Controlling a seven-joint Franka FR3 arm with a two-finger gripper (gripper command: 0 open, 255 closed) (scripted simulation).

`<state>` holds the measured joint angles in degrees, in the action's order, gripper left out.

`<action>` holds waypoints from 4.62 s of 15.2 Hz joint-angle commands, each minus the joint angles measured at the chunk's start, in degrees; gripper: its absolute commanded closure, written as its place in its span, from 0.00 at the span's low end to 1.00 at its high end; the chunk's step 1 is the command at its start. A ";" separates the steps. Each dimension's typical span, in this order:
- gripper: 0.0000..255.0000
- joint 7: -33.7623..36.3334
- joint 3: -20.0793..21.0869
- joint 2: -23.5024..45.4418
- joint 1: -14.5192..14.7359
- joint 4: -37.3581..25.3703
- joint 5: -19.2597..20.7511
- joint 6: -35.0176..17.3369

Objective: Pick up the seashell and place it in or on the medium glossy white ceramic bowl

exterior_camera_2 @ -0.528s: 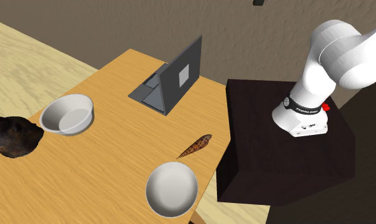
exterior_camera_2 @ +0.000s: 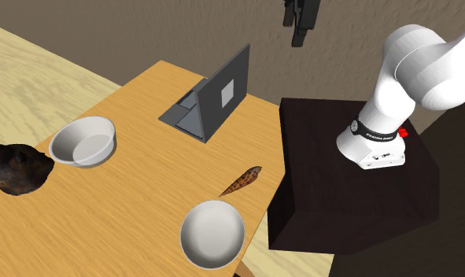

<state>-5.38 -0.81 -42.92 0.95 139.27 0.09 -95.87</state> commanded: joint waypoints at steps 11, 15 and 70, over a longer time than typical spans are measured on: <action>0.00 -3.64 1.99 18.20 4.06 7.32 -1.80 -21.18; 0.00 -4.87 2.82 26.13 5.32 7.65 -2.33 -27.98; 1.00 -8.15 7.05 61.23 10.05 -0.98 -1.38 -48.11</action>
<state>-13.51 6.16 19.11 11.03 138.16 -1.18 -144.68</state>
